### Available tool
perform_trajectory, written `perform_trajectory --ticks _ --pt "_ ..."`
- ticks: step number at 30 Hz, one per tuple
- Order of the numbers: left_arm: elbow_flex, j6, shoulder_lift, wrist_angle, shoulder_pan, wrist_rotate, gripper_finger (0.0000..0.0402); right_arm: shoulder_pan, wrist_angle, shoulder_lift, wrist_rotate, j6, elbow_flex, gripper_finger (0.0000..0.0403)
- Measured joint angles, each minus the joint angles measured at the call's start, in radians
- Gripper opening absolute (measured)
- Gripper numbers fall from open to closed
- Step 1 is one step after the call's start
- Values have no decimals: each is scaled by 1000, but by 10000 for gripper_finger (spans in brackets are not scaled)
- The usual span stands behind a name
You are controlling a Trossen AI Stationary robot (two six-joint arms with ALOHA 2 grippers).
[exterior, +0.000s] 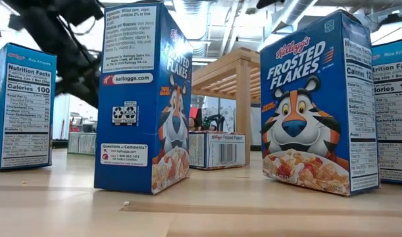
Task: Stack cereal on shelf
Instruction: Move the top green cereal box to the left of the table
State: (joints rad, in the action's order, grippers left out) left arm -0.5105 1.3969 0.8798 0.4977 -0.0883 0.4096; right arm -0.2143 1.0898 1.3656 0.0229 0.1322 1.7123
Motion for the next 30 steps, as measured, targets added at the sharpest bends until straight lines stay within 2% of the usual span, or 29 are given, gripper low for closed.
perform_trajectory --ticks 4,7,15,18,24,30 --pt "-18 75 -28 123 62 118 0 6 -40 -3 -1 -1 -66 244" --pt "-15 119 -13 225 73 137 0 14 -51 0 -2 -2 -104 244" --pt "5 -44 6 81 70 107 0 39 -84 -3 -1 -31 -127 244" --pt "56 35 6 147 62 101 0 50 -90 -3 -2 -45 -127 244" --pt "173 67 0 -28 79 61 0 66 -78 -3 -1 -73 -127 244" --pt "185 162 -12 -45 106 49 0 72 -80 -3 -1 -76 -127 244"
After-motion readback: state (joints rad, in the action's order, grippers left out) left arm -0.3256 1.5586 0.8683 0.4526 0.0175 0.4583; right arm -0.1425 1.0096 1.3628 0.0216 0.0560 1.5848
